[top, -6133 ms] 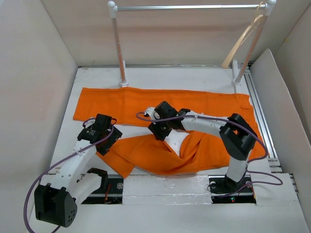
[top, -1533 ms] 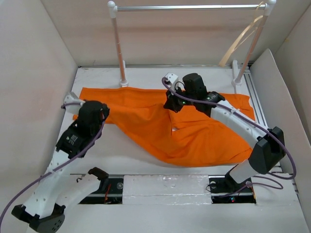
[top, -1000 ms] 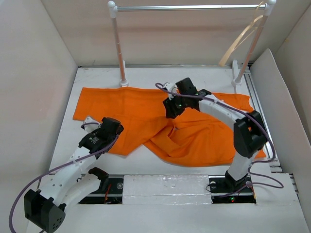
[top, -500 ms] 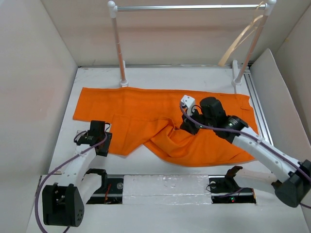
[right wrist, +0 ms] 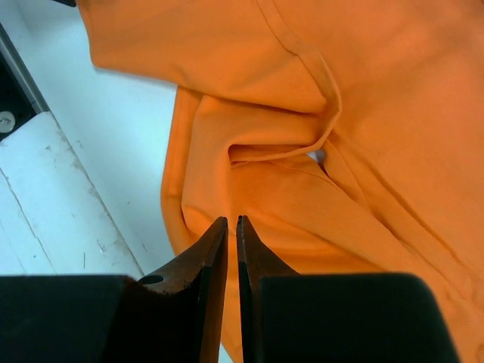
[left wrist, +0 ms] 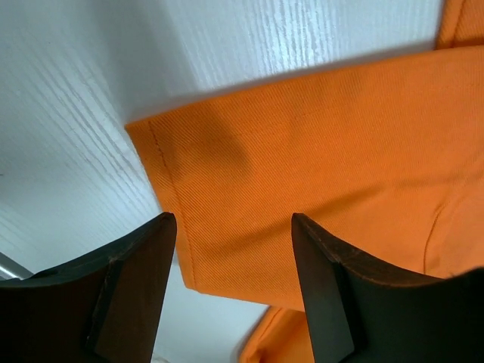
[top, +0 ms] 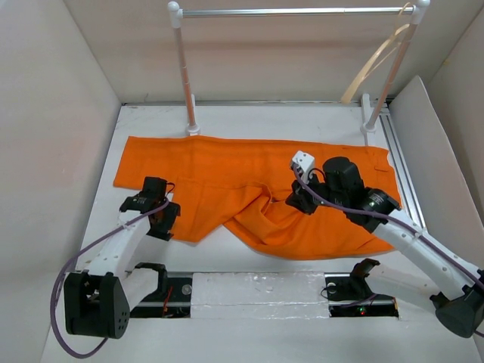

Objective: Place the trousers on the hanger
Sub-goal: Flatten out the trousers at the center of the board.

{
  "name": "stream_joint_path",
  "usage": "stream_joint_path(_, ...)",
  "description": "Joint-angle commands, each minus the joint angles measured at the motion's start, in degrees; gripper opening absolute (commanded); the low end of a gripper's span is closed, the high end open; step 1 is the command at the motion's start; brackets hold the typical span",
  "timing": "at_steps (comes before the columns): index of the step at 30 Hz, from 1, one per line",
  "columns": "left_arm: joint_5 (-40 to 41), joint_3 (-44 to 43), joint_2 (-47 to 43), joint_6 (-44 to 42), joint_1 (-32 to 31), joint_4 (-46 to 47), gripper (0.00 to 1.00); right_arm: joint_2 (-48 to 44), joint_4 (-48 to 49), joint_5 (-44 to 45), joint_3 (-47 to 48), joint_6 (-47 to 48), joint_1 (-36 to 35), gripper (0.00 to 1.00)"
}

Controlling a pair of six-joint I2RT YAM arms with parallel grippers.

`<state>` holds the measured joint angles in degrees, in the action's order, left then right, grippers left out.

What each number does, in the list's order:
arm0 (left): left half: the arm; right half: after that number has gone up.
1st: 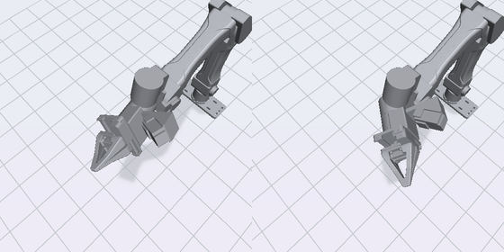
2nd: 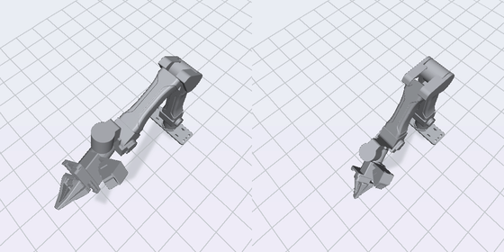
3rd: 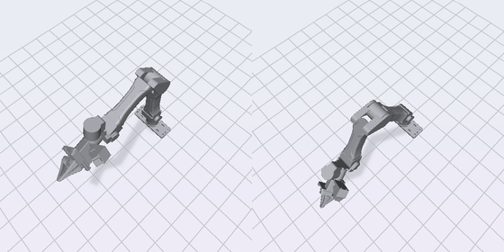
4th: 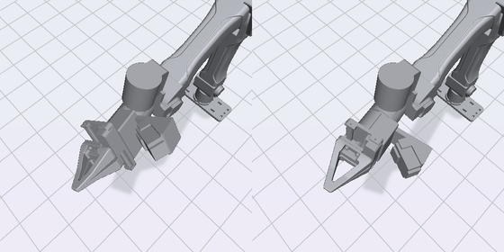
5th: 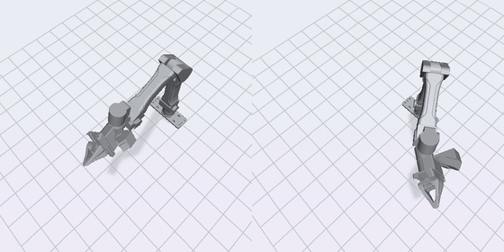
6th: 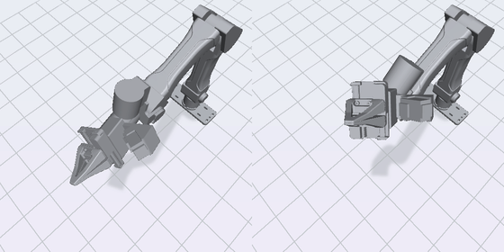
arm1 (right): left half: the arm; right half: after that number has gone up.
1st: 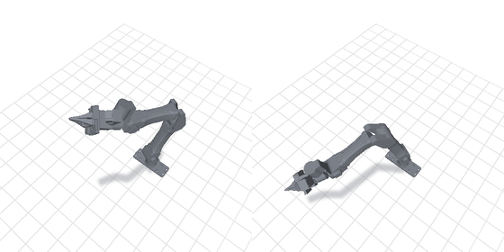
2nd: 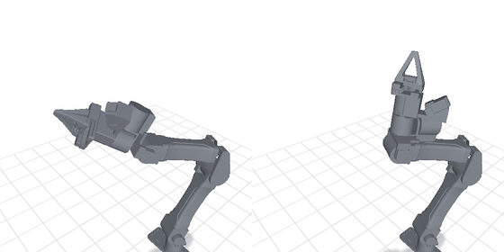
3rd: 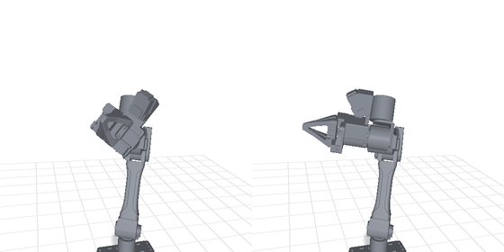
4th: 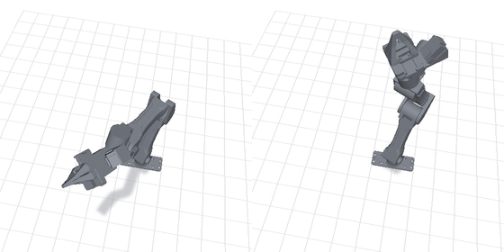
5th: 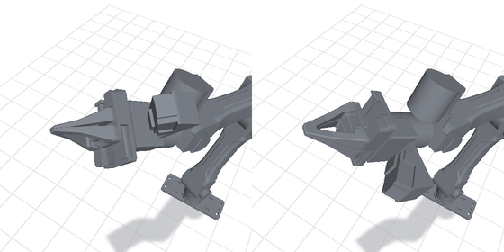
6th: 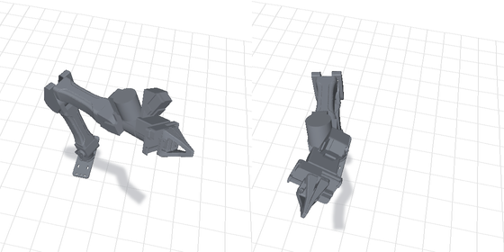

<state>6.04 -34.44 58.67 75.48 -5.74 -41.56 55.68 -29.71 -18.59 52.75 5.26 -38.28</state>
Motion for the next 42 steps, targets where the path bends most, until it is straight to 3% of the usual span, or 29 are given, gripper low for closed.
stream_joint_path(1, 0.81, -2.65, 0.65, 2.12, -0.85, -4.76, 0.58, -1.19, 0.53, 0.05, 3.49, -0.77, 1.80, 0.16)
stream_joint_path(10, 0.98, -1.08, 7.06, 2.30, -0.85, -1.25, 0.53, 1.00, 0.45, -3.91, 8.68, 2.04, 6.72, 0.18)
stream_joint_path(14, 4.31, -2.47, 15.21, 2.04, -0.85, 2.88, 0.52, 2.23, 1.67, -6.98, 7.63, 2.91, 7.25, 0.18)
stream_joint_path(18, 8.45, -9.30, 26.36, -1.64, 2.90, 4.20, 0.51, 3.91, 2.38, -8.92, 6.40, 3.18, 7.26, 0.18)
stream_joint_path(26, 9.95, -23.38, 35.10, -8.33, 3.63, 5.81, 0.49, 4.79, 1.77, -8.39, 7.98, 3.53, 7.26, 0.19)
stream_joint_path(29, 11.97, -29.45, 31.54, -10.78, 2.32, 1.77, 0.52, 5.49, 0.19, -8.66, 7.72, 4.85, 7.26, 0.19)
stream_joint_path(31, 12.50, -28.49, 28.09, -10.80, 2.31, 1.31, 0.53, 4.96, 0.36, -8.57, 7.37, 4.85, 7.26, 0.19)
stream_joint_path(37, 10.22, -17.08, 16.58, -10.71, 3.98, 3.86, 0.54, 3.82, 0.36, -9.01, 4.82, 4.67, 7.26, 0.19)
stream_joint_path(42, 8.46, -10.75, 16.20, -8.95, 3.98, 4.38, 0.52, 1.89, -0.25, -8.75, 3.50, 4.50, 7.26, 0.19)
